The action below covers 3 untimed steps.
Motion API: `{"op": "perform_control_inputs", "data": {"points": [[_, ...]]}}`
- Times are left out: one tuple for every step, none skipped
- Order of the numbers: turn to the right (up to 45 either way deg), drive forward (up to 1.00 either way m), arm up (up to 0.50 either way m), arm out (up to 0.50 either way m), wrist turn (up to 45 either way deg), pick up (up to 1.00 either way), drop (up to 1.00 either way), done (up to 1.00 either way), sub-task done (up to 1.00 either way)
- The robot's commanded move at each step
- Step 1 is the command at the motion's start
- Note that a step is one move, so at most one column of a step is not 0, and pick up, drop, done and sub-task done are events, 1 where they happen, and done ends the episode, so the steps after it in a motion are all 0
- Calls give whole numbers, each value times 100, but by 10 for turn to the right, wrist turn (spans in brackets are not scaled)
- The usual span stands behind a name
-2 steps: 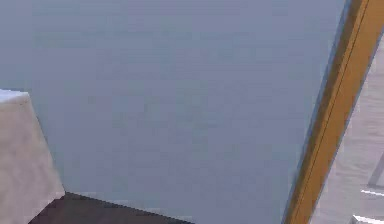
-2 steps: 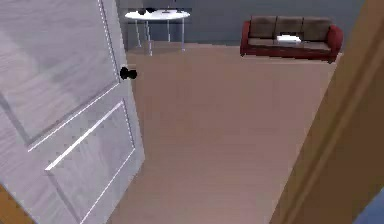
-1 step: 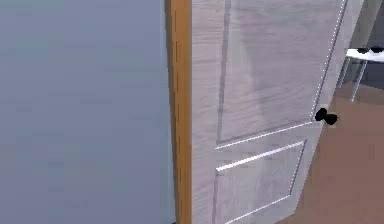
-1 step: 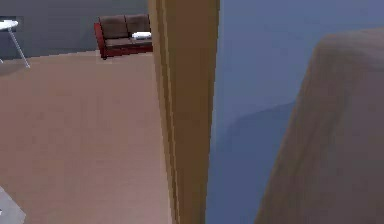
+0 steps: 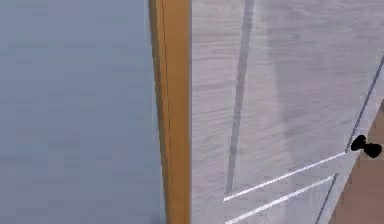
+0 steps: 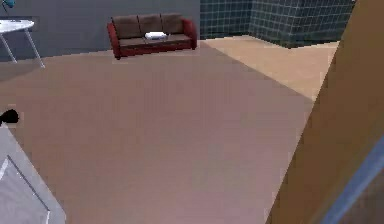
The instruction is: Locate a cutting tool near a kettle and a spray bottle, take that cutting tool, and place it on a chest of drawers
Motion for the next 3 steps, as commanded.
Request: {"op": "perform_control_inputs", "data": {"points": [[450,0,0,0,0,0,0,0,0],[300,0,0,0,0,0,0,0,0],[0,75,0,0,0,0,0,0,0]]}}
